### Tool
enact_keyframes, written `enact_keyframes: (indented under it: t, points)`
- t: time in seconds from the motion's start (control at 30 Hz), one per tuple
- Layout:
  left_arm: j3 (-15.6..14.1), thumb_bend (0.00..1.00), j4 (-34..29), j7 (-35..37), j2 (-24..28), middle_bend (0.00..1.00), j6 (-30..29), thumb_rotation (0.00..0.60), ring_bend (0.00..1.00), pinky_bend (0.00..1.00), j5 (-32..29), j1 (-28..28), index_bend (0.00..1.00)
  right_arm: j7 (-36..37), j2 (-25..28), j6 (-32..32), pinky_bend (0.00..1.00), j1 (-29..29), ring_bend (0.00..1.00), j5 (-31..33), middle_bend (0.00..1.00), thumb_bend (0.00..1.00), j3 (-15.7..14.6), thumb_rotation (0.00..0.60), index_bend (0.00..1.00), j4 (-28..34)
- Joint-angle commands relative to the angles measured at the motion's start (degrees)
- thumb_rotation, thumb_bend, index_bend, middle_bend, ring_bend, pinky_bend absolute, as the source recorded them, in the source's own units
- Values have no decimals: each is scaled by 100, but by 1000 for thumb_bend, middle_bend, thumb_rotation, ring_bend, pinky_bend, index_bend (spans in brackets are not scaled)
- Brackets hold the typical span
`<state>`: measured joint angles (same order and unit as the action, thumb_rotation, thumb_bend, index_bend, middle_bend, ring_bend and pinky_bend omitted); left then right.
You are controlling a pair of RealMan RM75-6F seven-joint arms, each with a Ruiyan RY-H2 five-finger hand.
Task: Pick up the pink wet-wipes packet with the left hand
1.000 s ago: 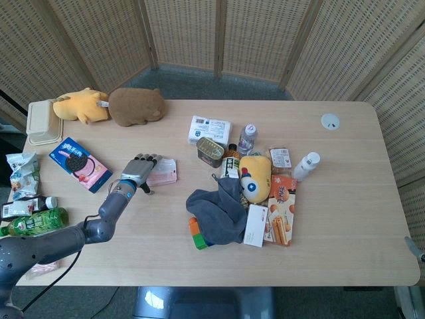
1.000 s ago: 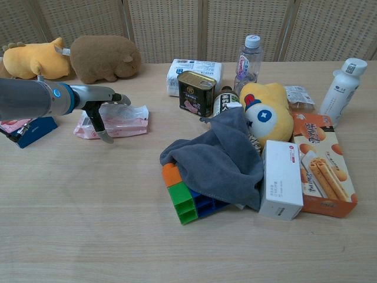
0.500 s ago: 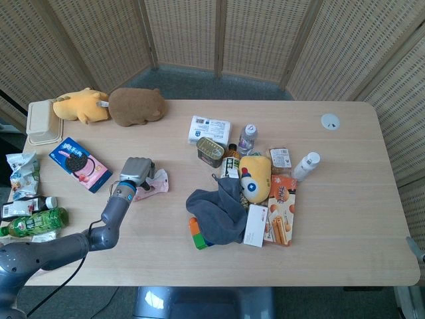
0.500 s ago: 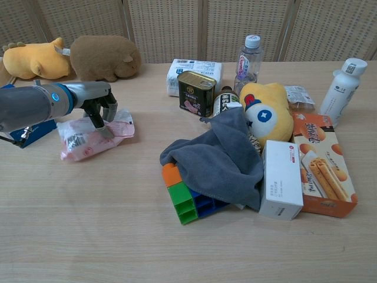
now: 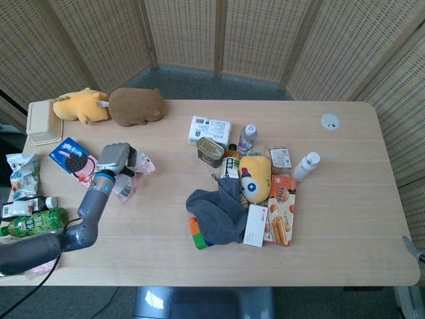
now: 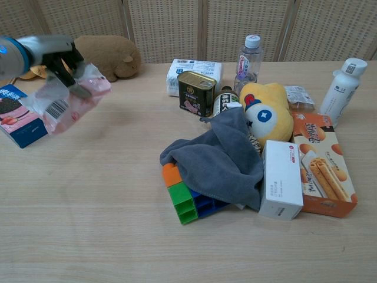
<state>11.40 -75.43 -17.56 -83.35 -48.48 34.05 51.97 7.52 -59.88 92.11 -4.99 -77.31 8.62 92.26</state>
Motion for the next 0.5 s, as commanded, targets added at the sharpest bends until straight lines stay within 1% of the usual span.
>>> enact_keyframes:
  t: [0.03, 0.13, 0.23, 0.33, 0.43, 0.5]
  points:
    - [280, 313, -849, 223, 932, 836, -453, 600, 1000, 762, 258, -351, 721, 33, -48, -48, 0, 36, 0, -16, 0, 201, 4, 348, 0, -52]
    - [408, 309, -1264, 366, 1493, 832, -700, 600, 999, 759, 342, -581, 714, 63, -104, -112, 0, 86, 0, -36, 0, 201, 9, 348, 0, -109]
    - [561, 305, -1549, 600, 1960, 830, -918, 600, 997, 757, 412, -820, 709, 78, -164, -188, 0, 141, 0, -56, 0, 203, 8, 351, 0, -156]
    - [629, 304, -1746, 721, 2374, 830, -1038, 600, 997, 757, 430, -1034, 707, 74, -224, -259, 0, 203, 0, -77, 0, 202, 12, 350, 0, -191]
    - [669, 304, -1852, 858, 2669, 829, -1107, 600, 993, 755, 421, -1228, 705, 53, -274, -320, 0, 268, 0, -97, 0, 202, 24, 348, 0, -213]
    - [719, 302, -1877, 1020, 2772, 828, -1152, 600, 991, 754, 444, -1343, 705, 43, -302, -351, 0, 312, 0, -113, 0, 201, 39, 347, 0, -213]
